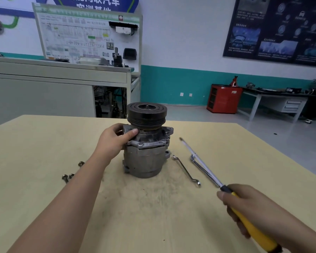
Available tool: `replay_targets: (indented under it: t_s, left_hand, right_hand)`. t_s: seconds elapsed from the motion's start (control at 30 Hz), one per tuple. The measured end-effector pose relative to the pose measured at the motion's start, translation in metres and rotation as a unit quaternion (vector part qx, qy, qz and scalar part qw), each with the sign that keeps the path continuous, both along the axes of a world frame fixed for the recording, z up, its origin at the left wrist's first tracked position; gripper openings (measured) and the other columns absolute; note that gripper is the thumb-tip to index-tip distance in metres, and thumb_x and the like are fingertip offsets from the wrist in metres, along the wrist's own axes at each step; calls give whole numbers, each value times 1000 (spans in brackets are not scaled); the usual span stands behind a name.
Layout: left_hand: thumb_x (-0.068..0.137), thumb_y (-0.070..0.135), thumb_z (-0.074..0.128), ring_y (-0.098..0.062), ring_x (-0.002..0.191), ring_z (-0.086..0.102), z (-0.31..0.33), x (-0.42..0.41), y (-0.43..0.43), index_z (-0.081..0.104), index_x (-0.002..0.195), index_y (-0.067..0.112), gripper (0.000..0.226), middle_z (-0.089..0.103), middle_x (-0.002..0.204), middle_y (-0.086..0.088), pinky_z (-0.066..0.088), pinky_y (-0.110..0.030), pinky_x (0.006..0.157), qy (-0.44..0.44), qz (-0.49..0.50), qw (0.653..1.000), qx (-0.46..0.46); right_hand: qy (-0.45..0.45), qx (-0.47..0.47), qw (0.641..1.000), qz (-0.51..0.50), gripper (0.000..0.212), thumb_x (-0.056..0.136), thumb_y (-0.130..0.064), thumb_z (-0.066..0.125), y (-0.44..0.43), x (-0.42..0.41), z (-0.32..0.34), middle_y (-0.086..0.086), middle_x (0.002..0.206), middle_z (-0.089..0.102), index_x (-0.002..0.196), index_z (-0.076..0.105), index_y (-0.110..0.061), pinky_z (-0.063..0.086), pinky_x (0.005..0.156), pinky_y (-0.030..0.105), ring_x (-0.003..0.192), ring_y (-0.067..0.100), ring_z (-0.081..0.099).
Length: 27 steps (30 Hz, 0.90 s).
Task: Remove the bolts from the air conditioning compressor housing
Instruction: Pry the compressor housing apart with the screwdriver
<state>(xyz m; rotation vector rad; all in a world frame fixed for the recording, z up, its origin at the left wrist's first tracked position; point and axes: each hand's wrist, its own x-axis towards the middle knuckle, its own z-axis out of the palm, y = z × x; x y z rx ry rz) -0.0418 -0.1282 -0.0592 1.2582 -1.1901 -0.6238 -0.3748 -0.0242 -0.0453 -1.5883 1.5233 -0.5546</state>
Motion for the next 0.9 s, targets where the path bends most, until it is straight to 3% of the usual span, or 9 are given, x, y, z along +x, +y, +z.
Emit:
replay_targets:
  t_s: [0.1,0.17,0.27,0.37,0.57,0.77,0.9]
  left_hand:
    - [80,28,73,-18,87,68,1,1,0,67,87,23,11,72,89,3,55,-25,59,9,-9,1000,-3]
    - [81,28,73,-17,85,68,3,1,0,67,88,22,11,71,90,1,55,-24,58,11,-13,1000,-2]
    - [80,28,73,-14,79,69,4,4,-1,67,90,20,14,72,90,-1,55,-24,58,10,-26,1000,5]
    - [81,25,71,-5,66,68,8,9,-1,67,91,18,12,72,85,1,49,-16,50,3,-51,999,13]
    - [86,19,67,-1,63,67,10,11,-2,67,90,19,5,73,75,11,47,-15,48,-1,-68,997,20]
    - [84,20,68,-2,60,66,11,13,-2,67,88,17,5,72,71,11,47,-15,47,-11,-67,997,26]
    - [83,15,69,0,48,60,13,14,-3,66,87,13,5,69,63,10,42,-14,42,-16,-75,997,27]
  right_hand:
    - [7,-52,997,-63,20,90,-21,60,-30,-4,-2,7,62,59,87,62,-2,48,45,29,45,21,56]
    - [75,-91,990,-81,18,86,-22,66,-56,-6,-6,11,71,60,84,65,-4,50,50,29,53,23,60]
    - [187,-122,970,-96,24,81,-25,70,-91,-9,-19,14,76,59,85,67,-1,39,60,28,72,28,58]
    - [220,-136,957,-132,23,78,-27,74,-113,-13,-30,8,82,60,87,68,-6,38,63,29,84,24,54]
    - [234,-161,946,-159,22,77,-29,74,-128,-15,-41,2,73,59,68,63,-12,34,53,27,78,22,52]
    - [289,-131,937,-143,18,80,-31,68,-137,-17,-36,3,85,61,78,62,-15,44,62,29,80,21,55]
    - [314,-162,929,-110,37,82,-42,67,-140,-7,-17,7,105,64,101,63,-11,45,74,31,94,23,55]
